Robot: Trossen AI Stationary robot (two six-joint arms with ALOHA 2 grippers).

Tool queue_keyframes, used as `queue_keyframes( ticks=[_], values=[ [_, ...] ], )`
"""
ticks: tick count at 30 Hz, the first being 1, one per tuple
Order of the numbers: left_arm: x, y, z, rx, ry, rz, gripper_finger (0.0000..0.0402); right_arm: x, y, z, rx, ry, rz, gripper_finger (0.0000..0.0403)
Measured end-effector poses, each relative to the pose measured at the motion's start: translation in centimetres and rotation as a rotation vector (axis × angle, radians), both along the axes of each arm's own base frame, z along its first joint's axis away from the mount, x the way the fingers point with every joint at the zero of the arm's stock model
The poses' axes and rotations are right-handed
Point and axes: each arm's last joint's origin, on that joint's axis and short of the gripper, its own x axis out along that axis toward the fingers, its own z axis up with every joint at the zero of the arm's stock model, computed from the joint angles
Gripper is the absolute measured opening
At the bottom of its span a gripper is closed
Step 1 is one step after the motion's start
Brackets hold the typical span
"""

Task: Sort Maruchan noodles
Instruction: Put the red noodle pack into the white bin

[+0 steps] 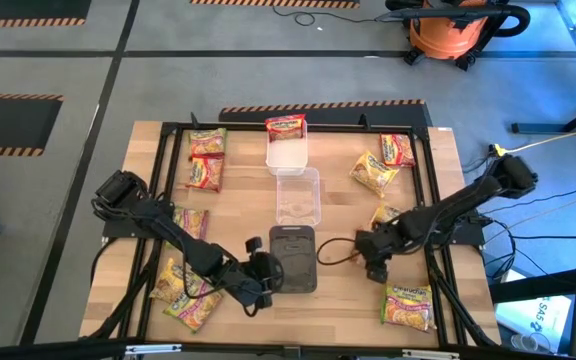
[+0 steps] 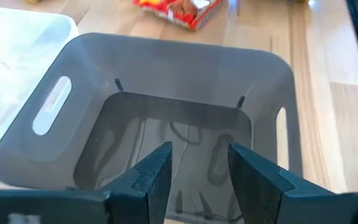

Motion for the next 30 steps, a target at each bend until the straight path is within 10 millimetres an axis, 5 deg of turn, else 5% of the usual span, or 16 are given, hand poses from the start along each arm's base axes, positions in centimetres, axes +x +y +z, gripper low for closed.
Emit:
queue_keyframes(
  ticks=[10, 18, 23, 30],
  values=[
    [0.2, -0.3, 0.3, -0.044, -0.033, -0.015, 0.0149, 2.9, 0.9, -0.5, 0.029, -0.223, 0.018, 0.0245],
    [1.3, -0.9, 2.6, -0.096, -0.144, -0.032, 0.0149, -0.4, -0.8, 4.1, -0.05, -0.296, 0.032, 0.0245],
    [4.4, -2.2, 4.3, -0.011, -0.189, -0.076, 0.0149, -3.7, -2.5, 4.6, -0.102, -0.338, -0.039, 0.0245],
    [11.5, -3.0, 5.0, 0.131, -0.175, -0.133, 0.0149, -6.4, -3.7, 2.2, -0.029, -0.348, -0.153, 0.0245]
  ],
)
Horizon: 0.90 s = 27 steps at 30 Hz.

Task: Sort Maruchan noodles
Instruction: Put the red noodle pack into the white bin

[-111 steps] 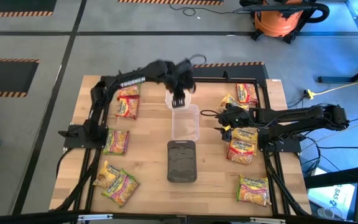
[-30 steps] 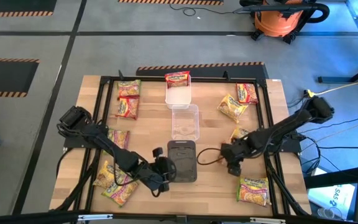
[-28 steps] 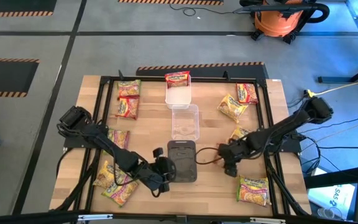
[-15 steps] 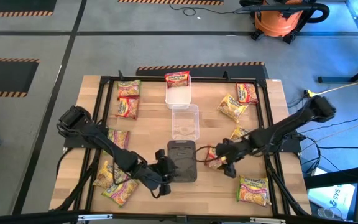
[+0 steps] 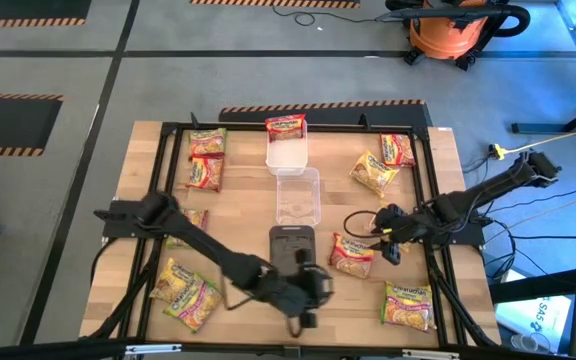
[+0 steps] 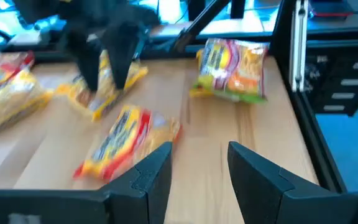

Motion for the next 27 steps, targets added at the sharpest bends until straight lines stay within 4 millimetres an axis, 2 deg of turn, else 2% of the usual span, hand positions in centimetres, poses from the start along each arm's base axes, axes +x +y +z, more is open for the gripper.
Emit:
queue_keyframes(
  ticks=[6, 10, 13, 18, 27],
  values=[
    [5.7, 1.2, -2.0, -0.008, 0.019, -0.031, 0.0149, 0.4, -0.1, -0.9, 0.039, -0.071, -0.034, 0.0246],
    [7.9, 1.9, -4.4, -0.027, 0.045, -0.047, 0.0149, 0.7, -0.8, -1.3, 0.039, -0.039, -0.047, 0.0261],
    [8.5, 2.5, -6.3, -0.027, 0.08, -0.05, 0.0149, 1.1, -1.6, -1.5, 0.038, -0.024, -0.056, 0.0287],
    [9.1, 3.2, -8.2, -0.024, 0.119, -0.048, 0.0149, 1.8, -3.0, -2.0, 0.022, 0.007, -0.071, 0.0321],
    [9.3, 4.1, -9.4, -0.034, 0.172, -0.066, 0.0149, 3.7, -4.2, -3.8, 0.119, 0.066, -0.005, 0.0313]
  ],
)
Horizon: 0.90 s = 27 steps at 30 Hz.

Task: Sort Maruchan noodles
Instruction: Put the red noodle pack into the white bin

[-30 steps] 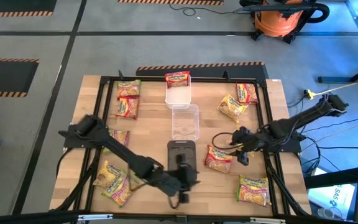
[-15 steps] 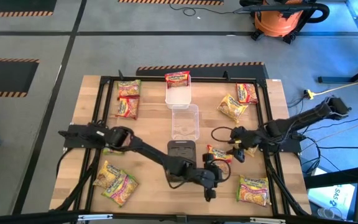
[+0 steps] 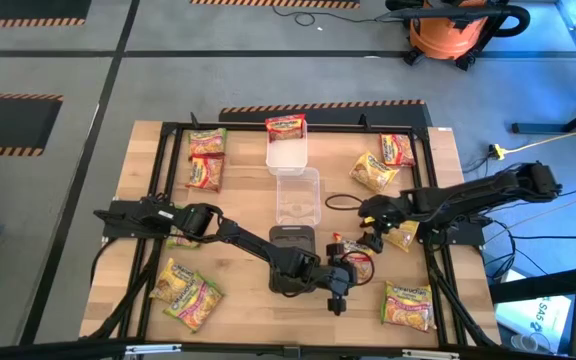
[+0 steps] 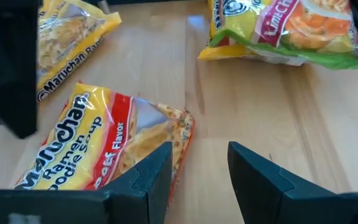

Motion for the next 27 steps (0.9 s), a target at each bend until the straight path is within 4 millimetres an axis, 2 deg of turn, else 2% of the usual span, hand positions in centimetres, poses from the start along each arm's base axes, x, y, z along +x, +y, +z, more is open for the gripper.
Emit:
queue_keyframes(
  ticks=[6, 11, 18, 27],
  values=[
    [-0.4, 0.1, -0.5, 0.02, 0.062, -0.003, 0.0149, 1.1, -0.3, -1.4, 0.101, 0.03, 0.063, 0.0308],
    [-0.3, 0.3, -1.7, 0.026, 0.097, -0.005, 0.0149, 1.8, -0.8, -2.4, 0.163, 0.049, 0.088, 0.0308],
    [-0.1, 0.8, -3.1, 0.028, 0.123, 0.003, 0.0149, 2.0, -0.7, -2.5, 0.245, 0.032, 0.14, 0.0308],
    [0.1, 1.3, -3.1, 0.023, 0.125, 0.009, 0.0149, 2.0, -0.6, -2.6, 0.285, 0.044, 0.153, 0.0308]
  ],
)
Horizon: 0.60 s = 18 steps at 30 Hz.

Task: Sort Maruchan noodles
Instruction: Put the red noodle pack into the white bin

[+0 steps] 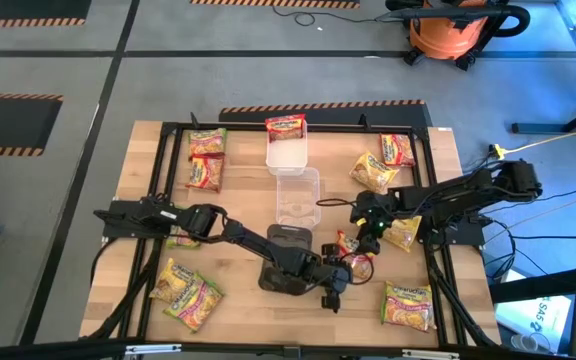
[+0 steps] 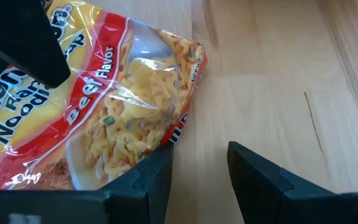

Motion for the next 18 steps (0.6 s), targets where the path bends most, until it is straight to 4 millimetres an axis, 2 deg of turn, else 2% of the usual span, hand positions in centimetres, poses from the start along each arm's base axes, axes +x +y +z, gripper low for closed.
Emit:
queue_keyframes(
  ticks=[8, 14, 18],
  values=[
    [0.2, 0.7, 0.0, -0.012, -0.003, 0.025, 0.0149, 0.4, 0.1, 0.3, 0.064, -0.039, -0.007, 0.0308],
    [0.5, 1.8, 0.0, 0.07, -0.036, 0.129, 0.0149, 0.6, 0.2, 0.5, 0.094, -0.059, 0.01, 0.0306],
    [0.5, 1.7, 0.1, 0.074, -0.048, 0.135, 0.0149, 0.6, 0.2, 0.6, 0.084, -0.073, 0.012, 0.0279]
  ],
)
